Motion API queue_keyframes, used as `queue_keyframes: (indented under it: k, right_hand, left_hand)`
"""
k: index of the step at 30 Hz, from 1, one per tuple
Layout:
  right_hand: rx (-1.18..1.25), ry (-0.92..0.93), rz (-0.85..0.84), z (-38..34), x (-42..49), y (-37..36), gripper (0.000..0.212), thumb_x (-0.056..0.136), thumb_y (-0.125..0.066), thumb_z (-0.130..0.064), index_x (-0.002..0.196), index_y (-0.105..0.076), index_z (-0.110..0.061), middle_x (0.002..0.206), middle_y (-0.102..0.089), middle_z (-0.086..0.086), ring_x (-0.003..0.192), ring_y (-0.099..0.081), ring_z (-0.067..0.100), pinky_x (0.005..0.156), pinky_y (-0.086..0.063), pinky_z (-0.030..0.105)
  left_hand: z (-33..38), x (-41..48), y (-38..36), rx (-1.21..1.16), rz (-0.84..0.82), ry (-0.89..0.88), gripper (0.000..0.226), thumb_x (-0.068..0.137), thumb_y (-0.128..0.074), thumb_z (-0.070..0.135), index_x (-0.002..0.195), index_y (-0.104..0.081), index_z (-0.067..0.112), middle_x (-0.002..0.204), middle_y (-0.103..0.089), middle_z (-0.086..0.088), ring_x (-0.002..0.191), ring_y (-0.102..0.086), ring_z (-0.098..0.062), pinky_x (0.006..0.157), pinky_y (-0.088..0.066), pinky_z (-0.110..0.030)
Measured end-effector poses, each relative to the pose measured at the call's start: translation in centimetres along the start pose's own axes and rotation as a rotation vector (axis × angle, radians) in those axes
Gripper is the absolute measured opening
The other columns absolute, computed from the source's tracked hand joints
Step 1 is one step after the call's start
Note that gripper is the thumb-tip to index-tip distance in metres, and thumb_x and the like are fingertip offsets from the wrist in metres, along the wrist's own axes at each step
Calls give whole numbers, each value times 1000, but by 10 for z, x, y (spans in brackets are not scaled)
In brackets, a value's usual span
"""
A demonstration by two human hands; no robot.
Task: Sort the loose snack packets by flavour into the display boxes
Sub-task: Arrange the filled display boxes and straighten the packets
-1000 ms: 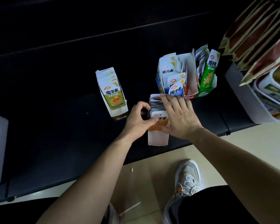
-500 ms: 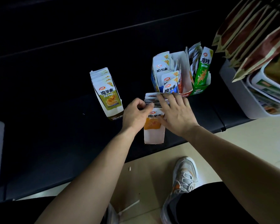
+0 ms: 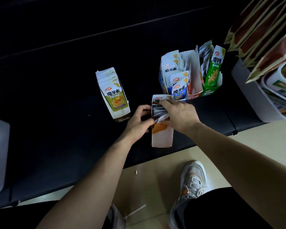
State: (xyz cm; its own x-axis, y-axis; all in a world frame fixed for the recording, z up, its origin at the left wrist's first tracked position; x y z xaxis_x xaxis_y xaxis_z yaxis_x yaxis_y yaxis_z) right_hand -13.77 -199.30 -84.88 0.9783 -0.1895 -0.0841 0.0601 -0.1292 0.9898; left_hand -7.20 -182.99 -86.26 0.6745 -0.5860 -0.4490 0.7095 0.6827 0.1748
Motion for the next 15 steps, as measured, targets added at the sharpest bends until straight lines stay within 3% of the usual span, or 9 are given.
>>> queue_keyframes:
  k: [3,8,12,15]
  right_hand:
    - [-23,-3,48,1,0,-6,70,71,-83,-46,131,-53,-24,116,-70,3,104,-66,33,71,-55,41]
    - [-164,-33,151,-8,4,-4,66,66,-82,-44,122,-57,-19,110,-72,3,104,-60,33,87,-45,45]
    - [-191,-17,149,-8,4,-3,68,69,-81,-47,126,-55,-20,117,-71,4,108,-58,34,90,-43,47]
    - [-206,-10,213,-7,0,-6,62,69,-80,-42,122,-59,-17,110,-72,6,104,-60,36,86,-44,48]
  left_hand:
    - [-3,4,3,12,-36,20,52,86,-68,20,127,-45,42,132,-55,14,112,-59,-13,84,-55,-36]
    - [-9,8,1,196,10,-75,73,78,-81,24,134,-37,39,126,-52,19,101,-62,-16,89,-52,-34]
    - [-9,11,4,207,3,-95,73,79,-80,15,135,-39,35,118,-52,21,93,-62,-15,83,-54,-31]
    - [-11,12,5,258,9,-84,73,79,-77,13,132,-36,43,122,-54,16,94,-62,-17,80,-53,-31]
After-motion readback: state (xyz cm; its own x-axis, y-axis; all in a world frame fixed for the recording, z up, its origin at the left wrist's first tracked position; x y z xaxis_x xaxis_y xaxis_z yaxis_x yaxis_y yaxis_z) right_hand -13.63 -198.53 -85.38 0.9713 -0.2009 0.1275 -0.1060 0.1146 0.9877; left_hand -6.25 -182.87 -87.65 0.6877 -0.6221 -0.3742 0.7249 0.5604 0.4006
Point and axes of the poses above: each hand's wrist, its own x-axis towards the middle knuckle, its own y-axis out of the back of the hand, z = x × y, the point moved 2 cm from there along x, towards the middle knuckle
